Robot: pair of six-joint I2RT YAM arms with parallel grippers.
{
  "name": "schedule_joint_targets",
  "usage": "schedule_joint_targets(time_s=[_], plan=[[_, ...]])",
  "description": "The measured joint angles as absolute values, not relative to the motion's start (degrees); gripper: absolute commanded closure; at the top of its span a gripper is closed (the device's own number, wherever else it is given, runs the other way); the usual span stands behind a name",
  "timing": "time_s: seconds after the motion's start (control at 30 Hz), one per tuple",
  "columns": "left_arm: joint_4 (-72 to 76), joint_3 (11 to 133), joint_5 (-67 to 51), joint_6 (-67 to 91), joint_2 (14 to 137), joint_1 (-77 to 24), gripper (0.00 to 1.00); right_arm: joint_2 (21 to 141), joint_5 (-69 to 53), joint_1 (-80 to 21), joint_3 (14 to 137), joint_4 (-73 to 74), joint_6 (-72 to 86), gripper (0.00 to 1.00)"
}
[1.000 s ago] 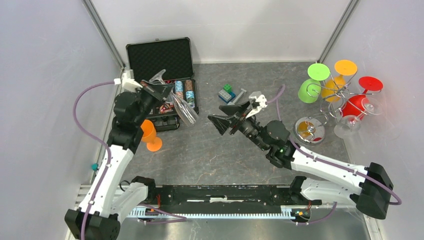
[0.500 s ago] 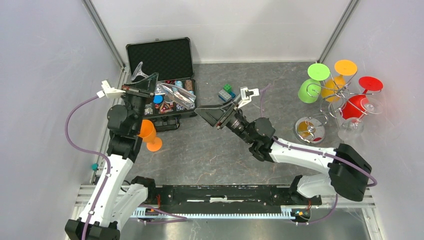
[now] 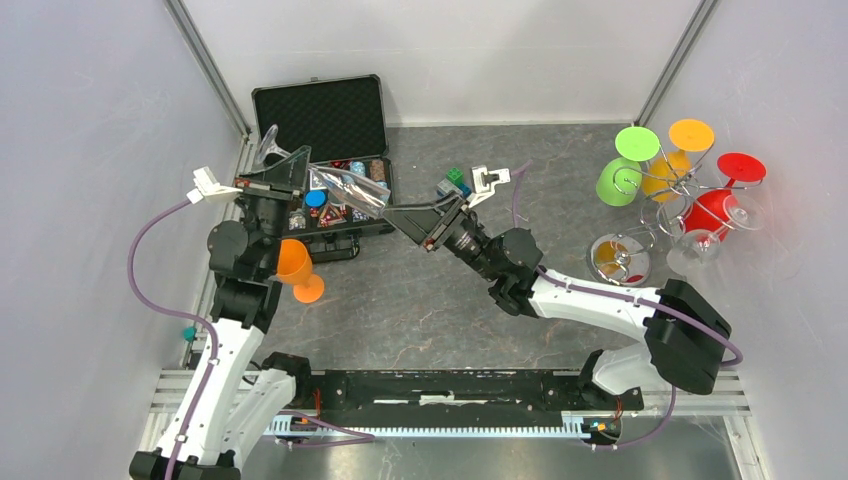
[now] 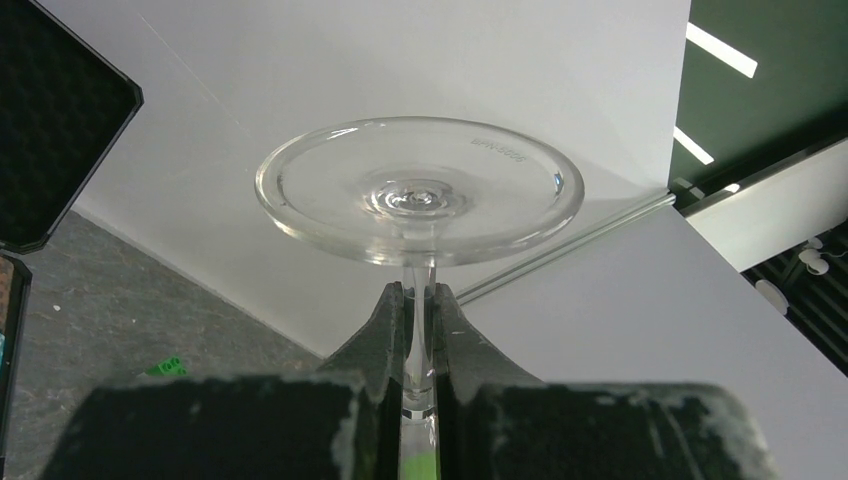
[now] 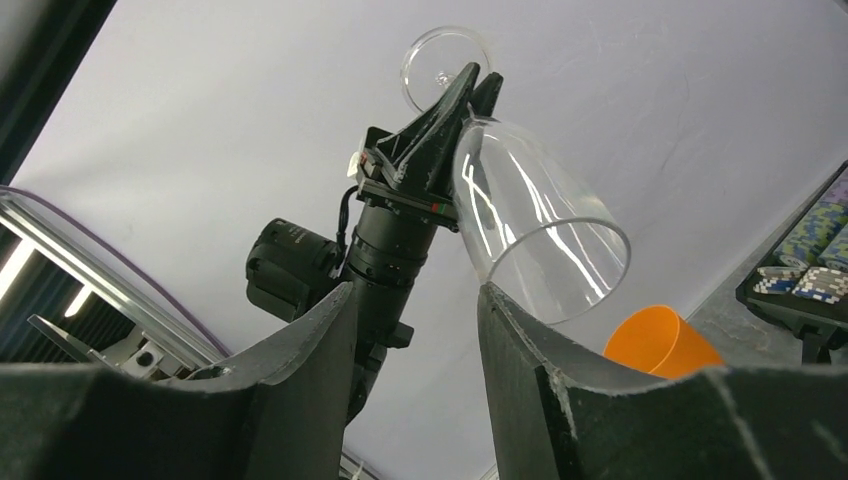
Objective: Take the wine glass off the wine glass rack
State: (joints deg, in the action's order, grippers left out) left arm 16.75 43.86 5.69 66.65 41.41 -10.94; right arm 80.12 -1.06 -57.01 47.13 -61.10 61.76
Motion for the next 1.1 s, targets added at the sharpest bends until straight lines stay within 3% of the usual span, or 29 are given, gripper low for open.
schedule_joint_targets(time_s=[0.3, 0.6, 0.93, 1.1], plan=[[16.9, 43.8, 5.6, 67.7, 40.4, -10.9, 0.98, 80.3, 0.0, -57.0, 47.1, -58.6, 61.0, 0.40], [16.9, 43.5, 5.4, 68.6, 40.3, -10.9, 0.98, 82.3, 1.1, -57.0, 47.9, -63.4, 57.1, 0.60], [19.3, 42.1, 5.4, 69.8, 39.4, -10.9, 0.98, 84.8, 1.0, -57.0, 51.8, -62.0, 56.6, 0.72], [19.5, 42.1, 5.3, 69.6, 38.7, -10.8, 0.94, 85.7, 0.6, -57.0, 53.5, -60.5, 57.3, 0.90]])
